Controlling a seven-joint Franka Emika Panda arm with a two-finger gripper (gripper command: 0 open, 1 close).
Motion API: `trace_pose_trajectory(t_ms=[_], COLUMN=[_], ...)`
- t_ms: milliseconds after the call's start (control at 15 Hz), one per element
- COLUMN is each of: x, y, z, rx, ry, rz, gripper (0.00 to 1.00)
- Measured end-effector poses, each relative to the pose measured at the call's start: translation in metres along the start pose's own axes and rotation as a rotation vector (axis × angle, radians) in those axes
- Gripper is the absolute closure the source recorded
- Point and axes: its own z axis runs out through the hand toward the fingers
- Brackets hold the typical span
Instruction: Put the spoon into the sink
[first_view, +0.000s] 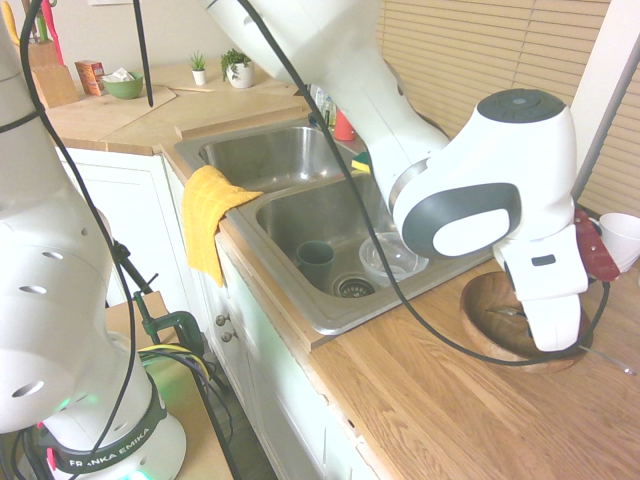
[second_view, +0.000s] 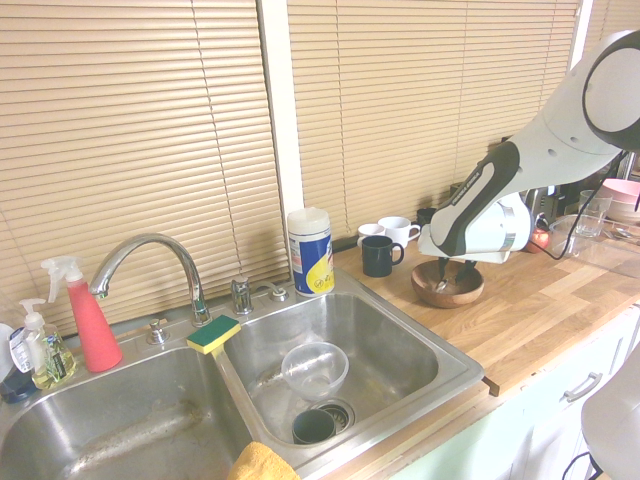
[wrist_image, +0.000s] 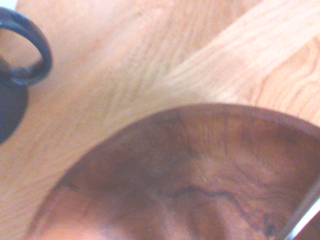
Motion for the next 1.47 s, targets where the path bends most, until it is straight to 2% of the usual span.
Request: trace_pose_trajectory(t_ms=[867, 1200, 1333, 1467], x=[0.014, 0.016, -0.007, -0.057], y=[0.000, -0.027, -0.044, -0.064], z=[-0.006, -0.082, -0.119, -0.148], rx=[0.014, 0.106, 0.131, 0.147], ry=[0.016, 0.069, 0.097, 0.117], rz=[0.028, -0.017, -0.069, -0.151], gripper=[1.00, 1.00, 1.00, 1.00])
